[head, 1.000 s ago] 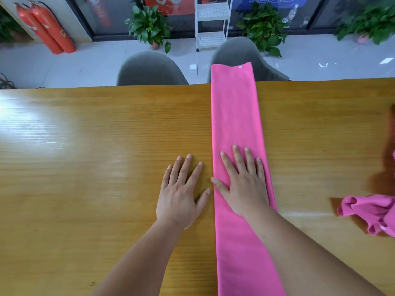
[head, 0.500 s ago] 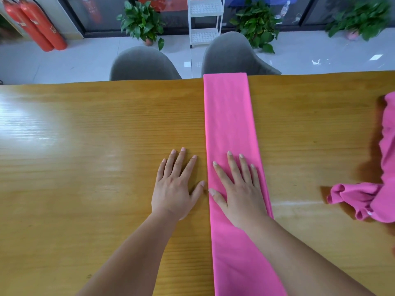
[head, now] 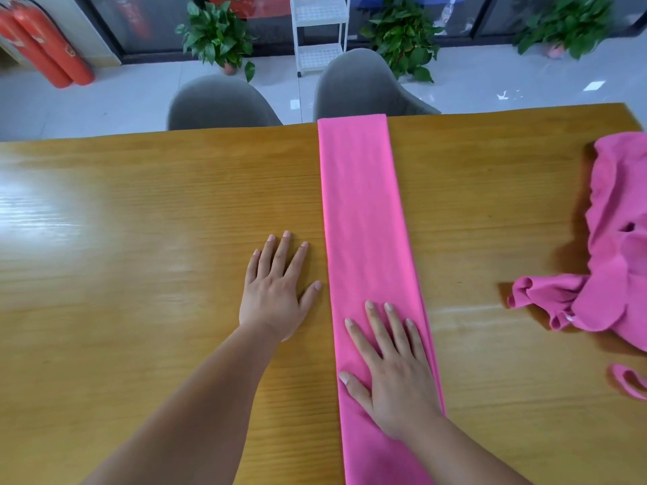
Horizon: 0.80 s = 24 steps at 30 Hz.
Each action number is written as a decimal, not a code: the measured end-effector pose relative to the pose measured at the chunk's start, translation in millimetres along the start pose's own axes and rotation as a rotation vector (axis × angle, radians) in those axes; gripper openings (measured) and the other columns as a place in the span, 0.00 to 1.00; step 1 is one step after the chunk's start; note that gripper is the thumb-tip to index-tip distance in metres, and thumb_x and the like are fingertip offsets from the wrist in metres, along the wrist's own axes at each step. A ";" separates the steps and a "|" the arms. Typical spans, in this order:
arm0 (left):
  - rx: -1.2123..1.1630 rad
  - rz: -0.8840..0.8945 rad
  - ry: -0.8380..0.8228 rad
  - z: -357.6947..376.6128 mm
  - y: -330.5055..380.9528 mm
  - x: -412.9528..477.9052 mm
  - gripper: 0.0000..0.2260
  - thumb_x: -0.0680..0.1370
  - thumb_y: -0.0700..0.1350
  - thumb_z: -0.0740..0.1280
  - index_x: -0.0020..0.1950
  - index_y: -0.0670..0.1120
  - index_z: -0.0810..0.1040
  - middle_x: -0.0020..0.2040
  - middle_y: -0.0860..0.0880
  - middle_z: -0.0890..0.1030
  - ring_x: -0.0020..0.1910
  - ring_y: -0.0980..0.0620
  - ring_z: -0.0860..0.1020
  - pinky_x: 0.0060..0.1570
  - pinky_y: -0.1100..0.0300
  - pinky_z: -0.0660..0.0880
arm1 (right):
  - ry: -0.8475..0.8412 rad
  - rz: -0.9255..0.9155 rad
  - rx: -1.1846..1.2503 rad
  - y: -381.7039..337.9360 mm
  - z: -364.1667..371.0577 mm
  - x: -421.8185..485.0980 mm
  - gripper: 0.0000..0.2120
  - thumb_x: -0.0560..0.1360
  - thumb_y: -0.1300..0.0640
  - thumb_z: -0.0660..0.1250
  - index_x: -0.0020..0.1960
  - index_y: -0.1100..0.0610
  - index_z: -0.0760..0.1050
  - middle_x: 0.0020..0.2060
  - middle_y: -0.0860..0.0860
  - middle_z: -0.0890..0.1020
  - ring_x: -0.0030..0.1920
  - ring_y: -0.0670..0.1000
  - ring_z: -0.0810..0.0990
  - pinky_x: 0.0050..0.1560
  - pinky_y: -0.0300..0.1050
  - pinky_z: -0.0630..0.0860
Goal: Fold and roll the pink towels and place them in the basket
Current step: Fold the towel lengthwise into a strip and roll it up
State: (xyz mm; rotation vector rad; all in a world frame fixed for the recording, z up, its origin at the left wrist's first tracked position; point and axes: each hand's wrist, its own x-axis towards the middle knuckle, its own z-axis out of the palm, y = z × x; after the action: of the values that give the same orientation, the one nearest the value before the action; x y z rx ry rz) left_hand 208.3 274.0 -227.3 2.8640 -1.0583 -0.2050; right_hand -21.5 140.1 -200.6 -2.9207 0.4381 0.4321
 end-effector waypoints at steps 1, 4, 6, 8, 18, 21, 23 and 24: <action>-0.001 0.003 -0.022 0.6 -0.9 1.0 0.34 0.84 0.71 0.46 0.87 0.58 0.47 0.87 0.51 0.43 0.85 0.48 0.38 0.83 0.43 0.46 | 0.000 0.005 0.001 0.4 1.4 0.0 0.39 0.82 0.27 0.48 0.86 0.42 0.42 0.86 0.51 0.41 0.85 0.59 0.38 0.82 0.67 0.52; -0.023 0.001 -0.114 -3.8 -2.8 5.8 0.35 0.83 0.72 0.45 0.87 0.58 0.44 0.87 0.50 0.40 0.85 0.47 0.36 0.83 0.43 0.42 | 0.010 -0.011 -0.017 3.4 -2.5 14.6 0.38 0.82 0.26 0.44 0.85 0.42 0.38 0.85 0.51 0.38 0.84 0.58 0.34 0.82 0.66 0.48; -0.059 -0.030 -0.156 -11.1 1.8 3.5 0.34 0.84 0.69 0.48 0.87 0.56 0.45 0.87 0.49 0.40 0.85 0.45 0.36 0.83 0.43 0.44 | 0.003 -0.026 -0.028 1.6 -6.1 26.5 0.38 0.82 0.26 0.41 0.85 0.42 0.36 0.85 0.51 0.36 0.83 0.58 0.32 0.82 0.66 0.46; -0.187 -0.033 -0.132 -16.8 20.5 -9.5 0.31 0.86 0.64 0.51 0.87 0.54 0.49 0.87 0.48 0.43 0.85 0.45 0.39 0.84 0.44 0.48 | -0.006 -0.047 -0.019 2.4 -8.4 33.4 0.38 0.82 0.27 0.41 0.85 0.43 0.37 0.84 0.51 0.35 0.83 0.58 0.30 0.83 0.66 0.44; 0.058 0.352 -0.184 13.3 73.9 -146.9 0.37 0.86 0.69 0.44 0.86 0.47 0.40 0.86 0.48 0.36 0.85 0.47 0.35 0.83 0.41 0.47 | 0.094 -0.024 0.006 33.7 22.1 -39.8 0.35 0.85 0.36 0.53 0.86 0.50 0.50 0.86 0.50 0.45 0.85 0.54 0.42 0.82 0.61 0.53; 0.135 0.356 -0.209 3.0 82.5 -146.3 0.37 0.86 0.68 0.40 0.86 0.44 0.39 0.85 0.44 0.34 0.84 0.44 0.32 0.82 0.40 0.43 | 0.071 0.010 -0.026 34.1 19.4 -50.7 0.35 0.85 0.34 0.50 0.86 0.50 0.48 0.86 0.52 0.43 0.85 0.55 0.40 0.83 0.62 0.52; 0.133 0.446 -0.216 1.6 81.4 -158.7 0.37 0.86 0.68 0.41 0.86 0.44 0.41 0.86 0.43 0.36 0.84 0.44 0.33 0.82 0.40 0.41 | 0.059 -0.004 -0.032 35.7 24.5 -71.4 0.36 0.86 0.33 0.48 0.86 0.50 0.46 0.86 0.52 0.42 0.85 0.55 0.39 0.83 0.62 0.52; 0.126 0.505 -0.225 4.0 78.1 -167.3 0.38 0.86 0.69 0.43 0.86 0.45 0.41 0.86 0.45 0.38 0.84 0.45 0.34 0.81 0.40 0.41 | 0.047 -0.021 -0.029 36.9 28.3 -83.6 0.36 0.85 0.33 0.48 0.86 0.49 0.45 0.86 0.51 0.41 0.85 0.55 0.39 0.82 0.62 0.51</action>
State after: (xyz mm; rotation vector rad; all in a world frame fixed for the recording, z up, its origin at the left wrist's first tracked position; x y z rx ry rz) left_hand 31.8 323.7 -205.5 2.6023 -1.8503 -0.4400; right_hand -116.8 132.7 -206.0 -2.9658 0.4102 0.3701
